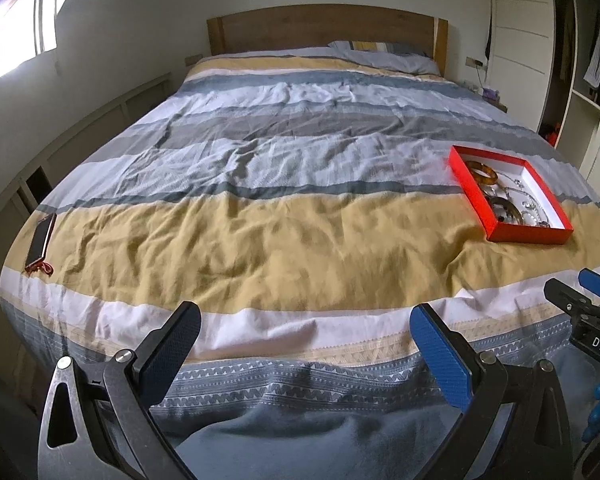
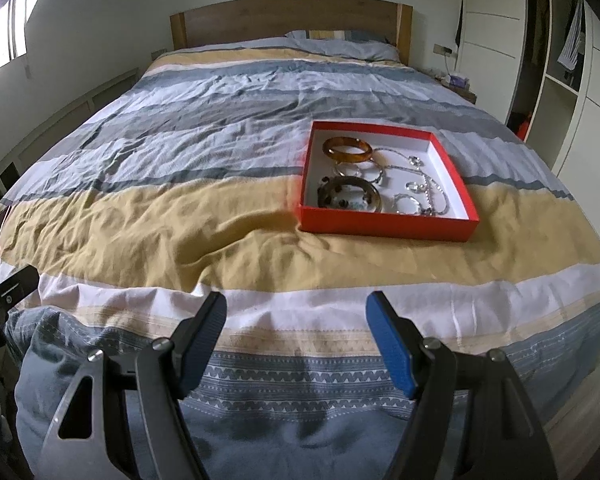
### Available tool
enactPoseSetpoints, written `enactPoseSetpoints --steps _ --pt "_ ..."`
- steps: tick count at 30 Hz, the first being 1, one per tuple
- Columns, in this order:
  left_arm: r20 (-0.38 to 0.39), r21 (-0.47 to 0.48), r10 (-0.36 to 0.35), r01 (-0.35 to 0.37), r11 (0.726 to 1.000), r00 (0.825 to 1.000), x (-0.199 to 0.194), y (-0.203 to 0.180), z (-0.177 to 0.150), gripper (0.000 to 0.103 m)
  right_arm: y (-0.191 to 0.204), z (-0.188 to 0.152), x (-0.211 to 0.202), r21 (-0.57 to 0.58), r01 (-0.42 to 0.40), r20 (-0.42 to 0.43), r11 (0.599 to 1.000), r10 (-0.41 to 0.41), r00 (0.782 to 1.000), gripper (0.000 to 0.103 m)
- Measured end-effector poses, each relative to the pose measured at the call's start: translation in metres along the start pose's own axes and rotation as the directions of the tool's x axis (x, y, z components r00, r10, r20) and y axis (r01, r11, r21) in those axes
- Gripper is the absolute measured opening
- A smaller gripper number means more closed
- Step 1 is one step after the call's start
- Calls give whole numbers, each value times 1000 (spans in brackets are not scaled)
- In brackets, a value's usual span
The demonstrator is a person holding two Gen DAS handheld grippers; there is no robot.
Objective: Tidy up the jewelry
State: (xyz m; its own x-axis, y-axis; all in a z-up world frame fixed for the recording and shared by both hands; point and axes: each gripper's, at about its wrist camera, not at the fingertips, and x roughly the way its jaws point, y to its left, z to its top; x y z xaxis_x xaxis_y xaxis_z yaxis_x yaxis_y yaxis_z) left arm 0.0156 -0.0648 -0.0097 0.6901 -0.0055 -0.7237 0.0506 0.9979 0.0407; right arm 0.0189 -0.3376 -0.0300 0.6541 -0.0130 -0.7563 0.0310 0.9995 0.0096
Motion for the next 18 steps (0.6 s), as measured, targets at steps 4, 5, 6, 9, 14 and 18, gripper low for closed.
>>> enactPoseSetpoints --steps 4,5,6,9,14,18 --pt "-19 1 -2 2 1000 1000 7 -1 -1 102 0 -2 8 1 -2 -16 1000 2 1000 71" --pt "-22 1 -3 3 1000 1000 8 0 -1 102 -1 -3 10 1 -2 -19 1000 2 1000 71" --pt "-27 1 -4 4 1000 1000 10 -1 -2 102 -1 -3 11 2 -2 -23 1000 2 1000 71" --pt "-39 1 -7 7 1000 999 15 -2 -2 102 -3 -3 16 5 -1 -35 1000 1 999 71" --pt "-51 1 -10 10 1000 999 19 -2 -3 102 -3 -4 21 8 4 -46 1000 -4 999 71" --pt "-63 -3 -13 13 1000 998 23 -1 -5 102 -3 -4 24 4 7 -55 1000 -7 998 71"
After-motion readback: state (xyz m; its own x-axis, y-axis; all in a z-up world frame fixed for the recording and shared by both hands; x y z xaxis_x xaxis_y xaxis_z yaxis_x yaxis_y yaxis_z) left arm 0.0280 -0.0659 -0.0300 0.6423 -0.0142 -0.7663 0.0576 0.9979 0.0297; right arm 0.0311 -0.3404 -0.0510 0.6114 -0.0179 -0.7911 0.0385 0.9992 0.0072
